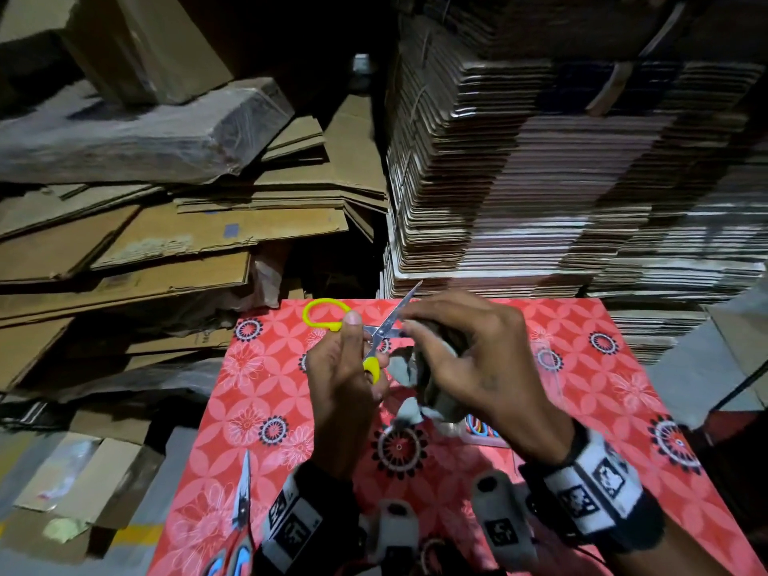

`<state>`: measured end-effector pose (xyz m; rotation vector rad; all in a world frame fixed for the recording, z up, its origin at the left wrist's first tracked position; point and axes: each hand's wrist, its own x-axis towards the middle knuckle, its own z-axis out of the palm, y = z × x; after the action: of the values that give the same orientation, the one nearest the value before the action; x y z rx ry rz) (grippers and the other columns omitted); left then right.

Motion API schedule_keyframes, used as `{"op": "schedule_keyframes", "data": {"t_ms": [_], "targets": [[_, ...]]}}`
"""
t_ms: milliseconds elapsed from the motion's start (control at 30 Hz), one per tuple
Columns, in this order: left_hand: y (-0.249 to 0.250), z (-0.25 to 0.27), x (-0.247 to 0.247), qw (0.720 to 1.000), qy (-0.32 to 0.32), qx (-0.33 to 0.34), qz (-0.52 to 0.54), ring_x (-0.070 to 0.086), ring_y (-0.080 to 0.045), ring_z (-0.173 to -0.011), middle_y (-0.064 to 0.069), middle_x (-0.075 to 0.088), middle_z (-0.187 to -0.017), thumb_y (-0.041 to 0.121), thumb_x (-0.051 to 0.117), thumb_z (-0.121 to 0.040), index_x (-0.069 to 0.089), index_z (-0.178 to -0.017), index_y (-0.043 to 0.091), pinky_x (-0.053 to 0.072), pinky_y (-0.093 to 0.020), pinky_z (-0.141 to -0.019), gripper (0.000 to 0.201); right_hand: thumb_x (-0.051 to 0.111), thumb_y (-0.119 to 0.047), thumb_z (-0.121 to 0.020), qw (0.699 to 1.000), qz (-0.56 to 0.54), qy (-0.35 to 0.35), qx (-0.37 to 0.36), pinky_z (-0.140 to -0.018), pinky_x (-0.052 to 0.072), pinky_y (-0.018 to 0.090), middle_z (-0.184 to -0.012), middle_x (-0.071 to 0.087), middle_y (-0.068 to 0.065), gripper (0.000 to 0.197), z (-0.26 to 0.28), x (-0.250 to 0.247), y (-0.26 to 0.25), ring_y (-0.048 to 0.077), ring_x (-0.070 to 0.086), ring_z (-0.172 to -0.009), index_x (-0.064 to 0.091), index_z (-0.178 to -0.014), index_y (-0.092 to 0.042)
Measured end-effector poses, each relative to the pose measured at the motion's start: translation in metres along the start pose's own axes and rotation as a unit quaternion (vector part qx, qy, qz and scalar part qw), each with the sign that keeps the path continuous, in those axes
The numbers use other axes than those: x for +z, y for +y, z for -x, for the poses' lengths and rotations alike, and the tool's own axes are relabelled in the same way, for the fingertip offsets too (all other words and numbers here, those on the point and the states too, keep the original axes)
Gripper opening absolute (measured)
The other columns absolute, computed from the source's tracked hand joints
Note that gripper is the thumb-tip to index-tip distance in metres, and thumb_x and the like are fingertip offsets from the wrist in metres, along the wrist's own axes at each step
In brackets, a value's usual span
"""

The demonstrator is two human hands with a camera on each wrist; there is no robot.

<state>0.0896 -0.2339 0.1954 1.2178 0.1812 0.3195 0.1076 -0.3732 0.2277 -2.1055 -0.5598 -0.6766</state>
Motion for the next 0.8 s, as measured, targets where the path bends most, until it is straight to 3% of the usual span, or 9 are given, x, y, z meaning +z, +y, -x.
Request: {"op": "schedule_keyframes", "data": {"t_ms": [100,233,333,433,533,600,667,733,800], "targets": [[-0.001,-0.001,-0.001,1.0,-0.004,0.009,-0.023,0.036,-0.018,-0.044,-0.034,0.033,-0.06,0.035,0.052,-0.109,0.044,-0.072,0.002,0.032,-0.017,-0.037,0.051,0.079,-0.002,-0.087,1.0,-0.014,0.015,-0.016,-0.079,0.054,0.023,-0.092,0.076,0.0,0.01,0.002,0.01,0.009,0.012,0.071,-0.086,0.082,-0.094,-0.009],[-0.006,-0.002,-0.008,0.994,-0.021,0.045,-0.1,0.038,-0.02,-0.049,-0.017,0.028,-0.055,0.05,0.051,-0.099,0.042,-0.057,0.022,0.031,-0.022,-0.042,0.051,0.081,-0.008,-0.088,0.994,-0.034,0.056,0.087,-0.077,0.054,0.018,-0.091,0.078,-0.009,0.01,-0.004,0.005,0.021,0.003,0.071,-0.087,0.084,-0.095,-0.015],[-0.008,-0.002,-0.01,0.993,-0.024,0.041,-0.112,0.041,-0.02,-0.043,-0.019,0.041,-0.051,0.045,0.051,-0.101,0.049,-0.056,0.022,0.029,-0.024,-0.04,0.05,0.082,-0.013,-0.087,0.983,-0.063,0.062,0.161,-0.074,0.054,0.021,-0.087,0.078,-0.015,0.012,-0.007,0.004,0.027,0.002,0.071,-0.084,0.084,-0.092,-0.024],[-0.011,-0.003,-0.011,0.996,-0.03,0.013,-0.08,0.035,-0.016,-0.041,-0.013,0.048,-0.052,0.035,0.053,-0.109,0.053,-0.06,0.022,0.025,-0.021,-0.038,0.051,0.081,-0.013,-0.088,0.968,-0.116,0.044,0.217,-0.063,0.05,0.023,-0.076,0.078,-0.01,0.022,-0.009,-0.002,0.03,0.0,0.066,-0.064,0.08,-0.082,-0.035],[-0.011,-0.002,-0.01,0.998,-0.033,-0.011,-0.055,0.029,-0.016,-0.046,-0.021,0.046,-0.056,0.027,0.047,-0.11,0.053,-0.069,0.011,0.031,-0.017,-0.038,0.045,0.08,-0.013,-0.089,0.969,-0.109,0.039,0.217,-0.065,0.054,0.026,-0.072,0.078,-0.003,0.022,-0.009,-0.008,0.032,0.011,0.069,-0.063,0.079,-0.081,-0.033],[-0.009,-0.002,-0.008,0.998,-0.021,-0.028,-0.043,0.031,-0.016,-0.042,-0.019,0.048,-0.054,0.028,0.046,-0.11,0.053,-0.072,0.007,0.03,-0.016,-0.036,0.044,0.079,-0.013,-0.09,0.966,-0.114,0.05,0.225,-0.062,0.053,0.024,-0.069,0.076,0.002,0.016,-0.01,-0.01,0.035,0.012,0.068,-0.06,0.08,-0.084,-0.028],[-0.007,-0.002,-0.007,0.999,-0.019,-0.035,-0.035,0.032,-0.011,-0.037,-0.006,0.052,-0.052,0.03,0.046,-0.109,0.05,-0.073,0.007,0.025,-0.017,-0.036,0.043,0.08,-0.012,-0.09,0.959,-0.148,0.06,0.234,-0.067,0.054,0.022,-0.078,0.079,0.001,0.014,-0.011,-0.014,0.036,0.012,0.072,-0.07,0.081,-0.088,-0.026],[-0.004,-0.002,-0.008,0.999,-0.023,-0.029,-0.038,0.032,-0.011,-0.035,-0.004,0.054,-0.052,0.03,0.045,-0.109,0.048,-0.072,0.008,0.024,-0.018,-0.037,0.044,0.081,-0.012,-0.089,0.953,-0.194,0.057,0.227,-0.076,0.055,0.02,-0.088,0.081,-0.005,0.011,-0.012,-0.018,0.032,0.009,0.075,-0.084,0.082,-0.094,-0.021],[-0.002,-0.003,-0.009,0.998,-0.023,-0.029,-0.041,0.032,-0.011,-0.034,-0.003,0.054,-0.052,0.031,0.045,-0.109,0.048,-0.072,0.008,0.025,-0.018,-0.037,0.044,0.082,-0.012,-0.088,0.949,-0.217,0.062,0.22,-0.079,0.054,0.018,-0.091,0.081,-0.005,0.013,-0.013,-0.021,0.029,0.007,0.075,-0.086,0.082,-0.1,-0.016]]}}
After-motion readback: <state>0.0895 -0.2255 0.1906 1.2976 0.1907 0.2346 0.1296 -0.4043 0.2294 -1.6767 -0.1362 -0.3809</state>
